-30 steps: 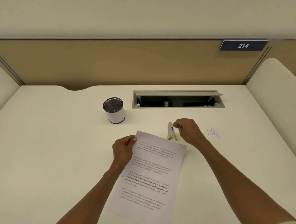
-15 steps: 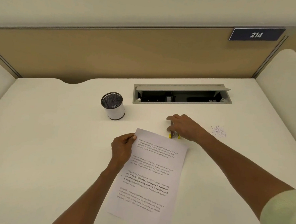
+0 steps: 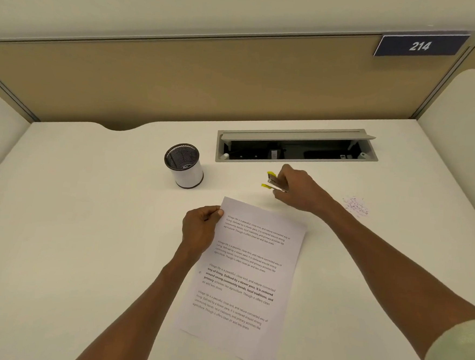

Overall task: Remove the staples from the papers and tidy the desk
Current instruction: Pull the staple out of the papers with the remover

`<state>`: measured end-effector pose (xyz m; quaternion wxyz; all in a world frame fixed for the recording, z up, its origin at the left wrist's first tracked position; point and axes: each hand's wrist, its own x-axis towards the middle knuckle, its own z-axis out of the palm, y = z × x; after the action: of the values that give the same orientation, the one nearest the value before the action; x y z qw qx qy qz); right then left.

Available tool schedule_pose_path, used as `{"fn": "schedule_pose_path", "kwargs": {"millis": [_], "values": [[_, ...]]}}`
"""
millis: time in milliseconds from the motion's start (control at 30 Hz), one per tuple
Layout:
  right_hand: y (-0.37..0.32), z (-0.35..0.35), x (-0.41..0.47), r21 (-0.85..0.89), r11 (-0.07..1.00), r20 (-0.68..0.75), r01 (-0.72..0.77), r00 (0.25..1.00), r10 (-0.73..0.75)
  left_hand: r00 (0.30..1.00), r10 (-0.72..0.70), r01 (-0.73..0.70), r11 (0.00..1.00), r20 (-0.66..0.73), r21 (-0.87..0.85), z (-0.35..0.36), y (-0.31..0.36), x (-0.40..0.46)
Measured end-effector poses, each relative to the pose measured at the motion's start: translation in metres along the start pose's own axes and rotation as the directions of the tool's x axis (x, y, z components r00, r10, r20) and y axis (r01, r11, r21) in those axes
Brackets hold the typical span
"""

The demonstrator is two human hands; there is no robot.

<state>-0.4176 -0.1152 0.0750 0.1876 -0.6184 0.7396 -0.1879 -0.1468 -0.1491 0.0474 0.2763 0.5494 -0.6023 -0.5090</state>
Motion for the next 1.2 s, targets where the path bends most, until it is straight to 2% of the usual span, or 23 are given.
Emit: {"fn": "schedule_pose_path", "kwargs": {"millis": [100,400,567,700,900,1067,1200], "values": [[-0.014,-0.007,0.001,0.131,0.991,0.021,-0.029,0.999,0.027,1.0,0.015,-0.015,1.0,0.001,0.021,-0.001,0.006,0.0],[-0.053,-0.016,-0.004,0.132,0.99,0.309,-0.048,0.951,0.005,0.997,0.074,-0.074,0.993,0.009,0.093,0.004,0.019,-0.007],[-0.064,-0.014,-0.01,-0.079,0.987,0.34,0.137,0.935,-0.102,0.996,0.089,-0.091,0.99,0.023,0.11,0.004,0.023,-0.007],[-0.066,-0.01,-0.014,-0.115,0.964,0.306,0.238,0.932,-0.193,0.991,0.128,-0.131,0.983,0.033,0.131,0.004,0.024,-0.01],[-0.07,-0.007,-0.018,0.109,0.973,0.314,0.202,0.922,-0.227,0.984,0.179,-0.18,0.978,0.018,0.107,0.006,0.027,-0.013],[-0.076,-0.007,-0.023,0.32,0.941,0.211,0.109,0.96,-0.183,0.975,0.223,-0.222,0.973,-0.008,0.06,0.009,0.033,-0.018],[-0.079,-0.009,-0.024,0.4,0.913,0.169,0.078,0.973,-0.157,0.969,0.246,-0.246,0.969,-0.02,0.036,0.01,0.033,-0.021]]}}
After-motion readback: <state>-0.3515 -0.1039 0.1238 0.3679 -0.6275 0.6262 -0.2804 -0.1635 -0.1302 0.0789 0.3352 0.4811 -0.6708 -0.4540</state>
